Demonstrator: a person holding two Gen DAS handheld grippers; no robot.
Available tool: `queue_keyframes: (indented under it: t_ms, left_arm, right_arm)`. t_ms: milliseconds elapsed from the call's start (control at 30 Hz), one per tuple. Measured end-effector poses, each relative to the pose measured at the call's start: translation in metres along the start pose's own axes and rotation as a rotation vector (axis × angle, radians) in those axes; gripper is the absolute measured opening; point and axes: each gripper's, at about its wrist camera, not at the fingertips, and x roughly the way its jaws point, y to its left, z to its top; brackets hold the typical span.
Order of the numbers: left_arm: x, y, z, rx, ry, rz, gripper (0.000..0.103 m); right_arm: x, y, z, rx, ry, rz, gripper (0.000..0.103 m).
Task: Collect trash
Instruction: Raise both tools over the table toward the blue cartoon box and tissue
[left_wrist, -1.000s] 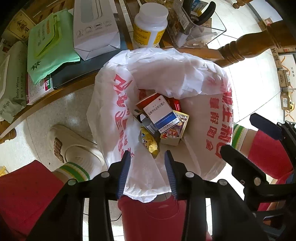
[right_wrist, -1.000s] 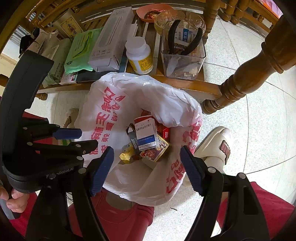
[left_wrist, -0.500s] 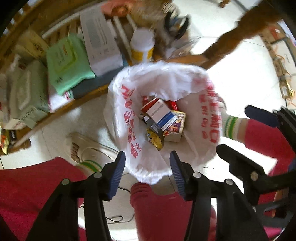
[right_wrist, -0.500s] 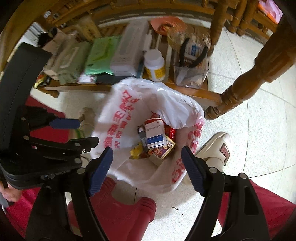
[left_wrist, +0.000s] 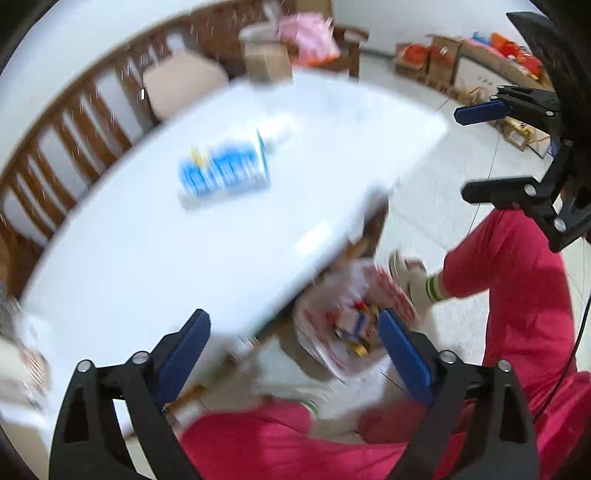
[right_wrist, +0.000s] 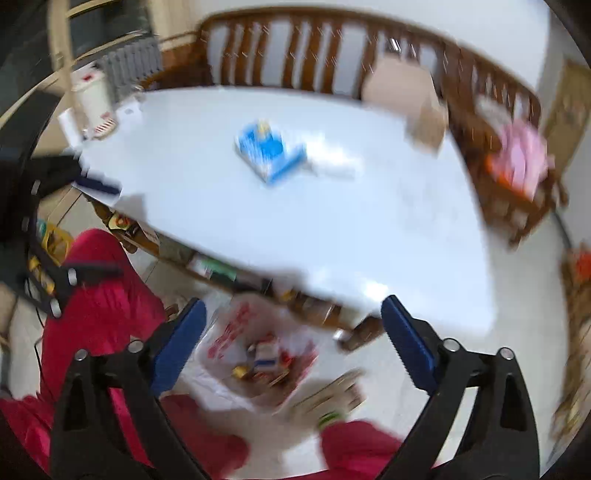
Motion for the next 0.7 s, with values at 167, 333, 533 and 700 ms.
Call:
queue_keyframes:
  t_ms: [167, 333, 533, 700]
  left_arm:
    - [-0.055, 0.028, 0.041, 0.133, -0.077, 0.025, 0.094]
    - [-0.084, 0.042, 0.07, 0.282, -0.096, 0.018, 0.095]
    - [-0.078, 0.042, 0.087, 0.482, -0.059, -0.046, 0.095]
    - [-0.048, 0.045, 0.099, 0.545, -0.043, -0.05, 0.095]
  right_arm:
    - [-0.037, -0.013, 0.048, -0.058, -0.032, 0.069, 0.095]
    - [-0.056, -0.032, 0.087, -0.102, -0.032, 0.087, 0.095]
    - [-0.057, -0.054, 0.122, -0.173, -0.023, 0.106, 0.095]
    - [-0.048, -0.06, 0.143, -0.259, -0.009, 0.123, 0.095]
